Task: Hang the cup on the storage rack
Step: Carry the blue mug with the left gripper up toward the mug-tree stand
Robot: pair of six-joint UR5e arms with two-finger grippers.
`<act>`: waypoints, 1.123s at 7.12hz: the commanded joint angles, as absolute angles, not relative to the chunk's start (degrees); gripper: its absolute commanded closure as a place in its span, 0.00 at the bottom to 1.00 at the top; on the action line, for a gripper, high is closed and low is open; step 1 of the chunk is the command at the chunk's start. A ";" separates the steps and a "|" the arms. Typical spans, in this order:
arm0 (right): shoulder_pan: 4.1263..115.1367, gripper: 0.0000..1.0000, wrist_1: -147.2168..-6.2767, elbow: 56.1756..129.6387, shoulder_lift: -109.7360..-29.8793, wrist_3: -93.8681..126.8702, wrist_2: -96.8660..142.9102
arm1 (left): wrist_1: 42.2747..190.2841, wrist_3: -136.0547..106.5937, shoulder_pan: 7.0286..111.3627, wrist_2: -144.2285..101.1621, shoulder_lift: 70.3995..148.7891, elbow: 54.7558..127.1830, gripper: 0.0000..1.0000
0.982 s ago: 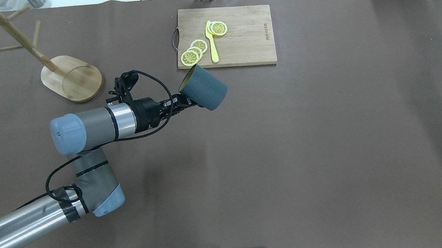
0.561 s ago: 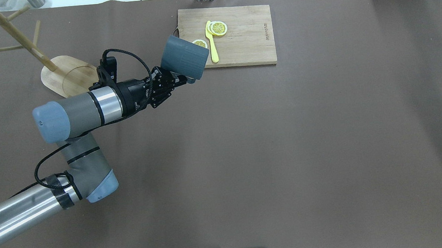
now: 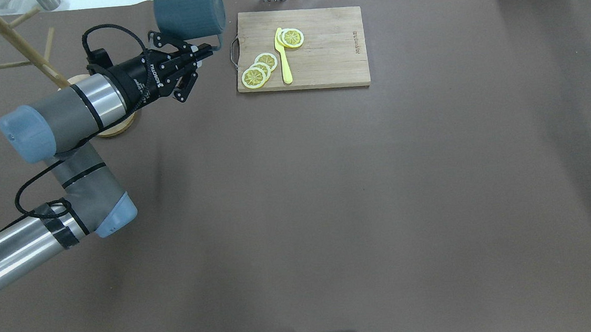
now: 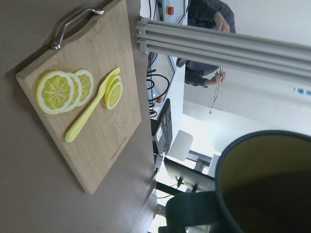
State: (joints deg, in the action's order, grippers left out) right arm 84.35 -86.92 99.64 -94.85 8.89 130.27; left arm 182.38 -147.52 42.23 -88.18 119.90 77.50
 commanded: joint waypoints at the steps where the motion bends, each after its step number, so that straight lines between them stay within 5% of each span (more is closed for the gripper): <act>1: 84.37 0.00 -86.84 99.58 -94.92 8.88 130.17 | 182.64 -158.43 43.59 -84.39 117.87 77.08 1.00; 8: 84.38 0.00 -86.84 99.76 -94.83 8.88 129.29 | 197.31 -177.63 51.31 -83.49 114.35 66.28 1.00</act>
State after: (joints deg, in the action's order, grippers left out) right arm 84.37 -86.84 99.75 -94.93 8.88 129.30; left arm 195.51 -176.85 49.65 -83.14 114.42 68.18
